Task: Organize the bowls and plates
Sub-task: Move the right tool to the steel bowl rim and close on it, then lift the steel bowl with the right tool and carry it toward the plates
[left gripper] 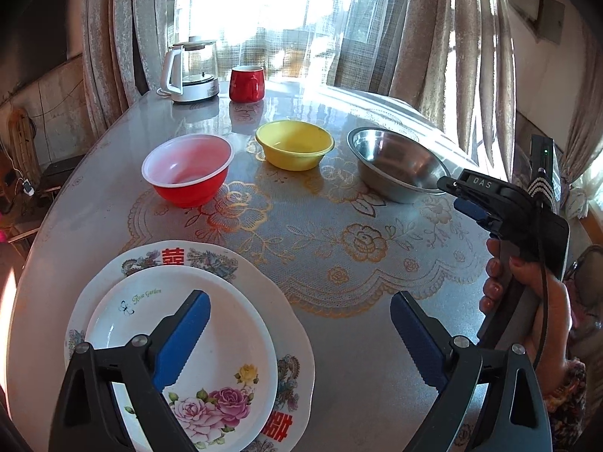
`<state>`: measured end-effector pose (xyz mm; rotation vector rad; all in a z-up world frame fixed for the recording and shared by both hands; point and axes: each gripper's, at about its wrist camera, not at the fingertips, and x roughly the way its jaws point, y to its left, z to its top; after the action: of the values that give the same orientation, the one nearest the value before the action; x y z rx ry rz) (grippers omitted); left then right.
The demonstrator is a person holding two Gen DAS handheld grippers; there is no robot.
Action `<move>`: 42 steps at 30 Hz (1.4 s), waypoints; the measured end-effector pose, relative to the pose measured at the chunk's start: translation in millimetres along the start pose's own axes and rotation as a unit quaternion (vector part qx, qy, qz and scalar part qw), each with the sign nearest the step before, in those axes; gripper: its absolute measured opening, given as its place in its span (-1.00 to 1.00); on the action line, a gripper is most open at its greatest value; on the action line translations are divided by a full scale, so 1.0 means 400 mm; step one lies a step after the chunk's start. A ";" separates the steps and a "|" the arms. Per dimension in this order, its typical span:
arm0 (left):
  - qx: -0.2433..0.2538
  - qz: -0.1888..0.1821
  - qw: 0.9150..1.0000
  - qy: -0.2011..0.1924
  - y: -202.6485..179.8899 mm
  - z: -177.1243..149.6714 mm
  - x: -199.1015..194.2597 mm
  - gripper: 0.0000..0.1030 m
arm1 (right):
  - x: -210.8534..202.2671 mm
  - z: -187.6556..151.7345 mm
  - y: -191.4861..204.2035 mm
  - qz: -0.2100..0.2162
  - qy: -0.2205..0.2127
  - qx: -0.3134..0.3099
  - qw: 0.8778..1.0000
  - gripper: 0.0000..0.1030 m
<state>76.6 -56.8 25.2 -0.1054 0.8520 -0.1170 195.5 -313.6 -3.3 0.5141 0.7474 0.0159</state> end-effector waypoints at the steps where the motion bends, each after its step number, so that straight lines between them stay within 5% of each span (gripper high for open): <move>1: 0.000 -0.001 1.000 0.001 -0.003 -0.001 0.002 0.89 | 0.011 0.011 -0.004 0.002 -0.001 0.010 1.000 -0.20; 14: -0.006 0.015 1.000 0.002 0.001 0.018 0.025 0.89 | 0.175 0.049 -0.057 0.006 0.056 0.074 0.996 -0.20; 24: -0.035 0.003 0.999 0.006 -0.017 0.042 0.056 0.89 | 0.130 0.008 -0.095 0.047 0.044 0.067 0.996 -0.65; 31: -0.059 -0.027 0.998 -0.017 -0.062 0.056 0.073 0.89 | 0.081 -0.050 -0.131 0.064 0.038 0.063 0.995 -0.69; 42: -0.038 -0.022 0.999 -0.029 -0.141 0.081 0.144 0.89 | -0.021 -0.134 -0.164 0.077 0.027 0.072 0.994 -0.70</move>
<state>135.3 -119.2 11.3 -0.1991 0.7958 -0.1229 143.6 -349.0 -60.7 0.7104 0.7643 0.1213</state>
